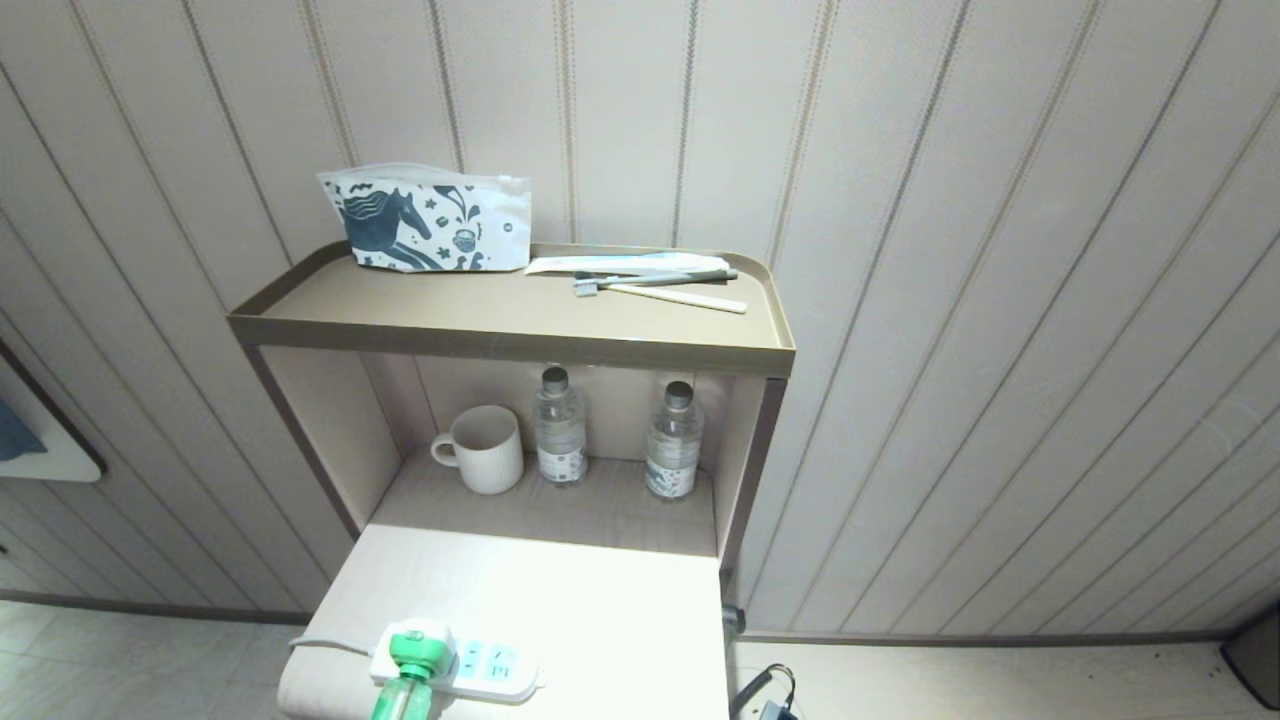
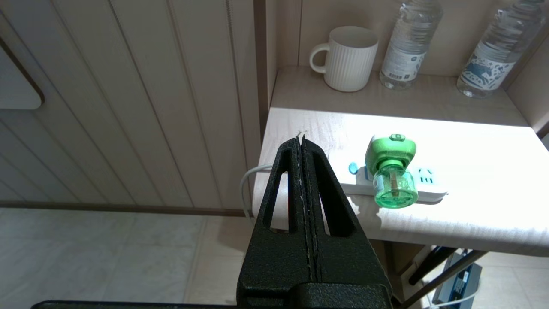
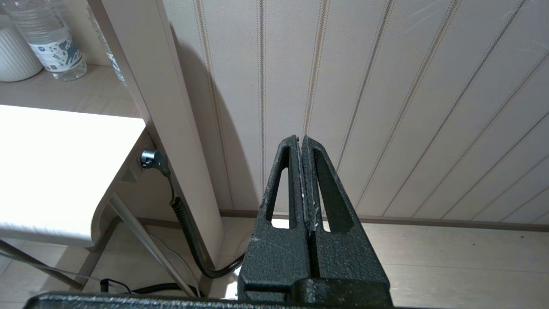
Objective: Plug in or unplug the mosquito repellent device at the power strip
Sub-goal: Hold the socket with your right hand and unplug it with your left hand
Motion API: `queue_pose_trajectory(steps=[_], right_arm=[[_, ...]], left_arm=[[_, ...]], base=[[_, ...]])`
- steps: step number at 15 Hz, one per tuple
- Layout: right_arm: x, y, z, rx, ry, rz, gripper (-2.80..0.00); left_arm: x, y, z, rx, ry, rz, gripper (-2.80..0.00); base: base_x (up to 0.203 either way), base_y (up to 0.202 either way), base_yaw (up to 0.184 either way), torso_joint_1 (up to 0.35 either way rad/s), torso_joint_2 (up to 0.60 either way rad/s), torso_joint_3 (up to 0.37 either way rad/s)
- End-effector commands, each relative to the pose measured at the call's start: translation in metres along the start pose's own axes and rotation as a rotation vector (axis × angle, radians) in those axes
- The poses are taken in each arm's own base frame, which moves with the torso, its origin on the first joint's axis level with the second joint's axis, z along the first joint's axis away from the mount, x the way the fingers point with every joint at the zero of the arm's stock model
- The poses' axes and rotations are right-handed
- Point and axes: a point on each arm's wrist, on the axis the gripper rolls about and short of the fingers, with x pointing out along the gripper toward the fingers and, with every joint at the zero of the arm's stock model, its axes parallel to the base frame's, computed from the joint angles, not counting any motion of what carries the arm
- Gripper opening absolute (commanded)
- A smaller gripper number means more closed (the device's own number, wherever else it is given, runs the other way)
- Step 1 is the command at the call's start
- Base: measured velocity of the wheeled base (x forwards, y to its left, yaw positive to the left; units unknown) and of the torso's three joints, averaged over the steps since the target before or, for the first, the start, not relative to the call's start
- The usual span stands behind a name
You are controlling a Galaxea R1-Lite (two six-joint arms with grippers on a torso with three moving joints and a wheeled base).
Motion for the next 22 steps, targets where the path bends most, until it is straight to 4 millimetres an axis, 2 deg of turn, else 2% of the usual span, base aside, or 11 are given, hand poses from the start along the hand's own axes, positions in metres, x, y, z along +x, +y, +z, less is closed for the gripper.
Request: queue_pose_trajectory(steps=[1, 3, 4, 6, 10, 12, 13, 16, 18, 20, 22], right_arm=[[0.0, 0.0, 0.0, -0.001, 0.001, 0.001, -2.8], [0.0, 0.0, 0.0, -0.001, 0.001, 0.001, -2.8], [0.0, 0.0, 0.0, -0.003, 0.001, 0.001, -2.8], [0.0, 0.0, 0.0, -0.003, 0.001, 0.001, -2.8], [0.0, 0.0, 0.0, -0.003, 0.001, 0.001, -2.8], [0.0, 0.0, 0.0, -0.003, 0.001, 0.001, -2.8], [0.0, 0.0, 0.0, -0.003, 0.001, 0.001, -2.8], [0.0, 0.0, 0.0, -0.003, 0.001, 0.001, -2.8], [0.0, 0.0, 0.0, -0.003, 0.001, 0.001, -2.8], [0.0, 0.0, 0.0, -0.003, 0.001, 0.001, -2.8], [0.0, 0.0, 0.0, -0.003, 0.001, 0.001, -2.8]], left_arm=[[0.0, 0.0, 0.001, 0.006, -0.011, 0.002, -2.8], [-0.002, 0.0, 0.007, 0.011, -0.033, 0.011, -2.8], [-0.006, 0.001, 0.021, 0.016, -0.074, 0.014, -2.8], [-0.019, 0.001, 0.064, 0.019, -0.158, 0.018, -2.8], [-0.043, 0.003, 0.184, 0.016, -0.284, 0.024, -2.8], [-0.04, 0.004, 0.23, -0.004, -0.197, 0.01, -2.8], [-0.031, 0.004, 0.243, -0.017, -0.084, -0.005, -2.8], [0.003, 0.002, 0.272, -0.113, 0.414, -0.118, -2.8], [0.036, 0.0, 0.275, -0.191, 0.759, -0.19, -2.8], [0.072, -0.002, 0.271, -0.228, 0.975, -0.241, -2.8], [0.105, -0.012, 0.258, -0.202, 1.171, -0.323, -2.8]], base=[[0.0, 0.0, 0.0, 0.0, 0.0, 0.0], [0.0, 0.0, 0.0, 0.0, 0.0, 0.0], [0.0, 0.0, 0.0, 0.0, 0.0, 0.0], [0.0, 0.0, 0.0, 0.0, 0.0, 0.0], [0.0, 0.0, 0.0, 0.0, 0.0, 0.0], [0.0, 0.0, 0.0, 0.0, 0.0, 0.0], [0.0, 0.0, 0.0, 0.0, 0.0, 0.0], [0.0, 0.0, 0.0, 0.0, 0.0, 0.0], [0.0, 0.0, 0.0, 0.0, 0.0, 0.0], [0.0, 0.0, 0.0, 0.0, 0.0, 0.0], [0.0, 0.0, 0.0, 0.0, 0.0, 0.0]])
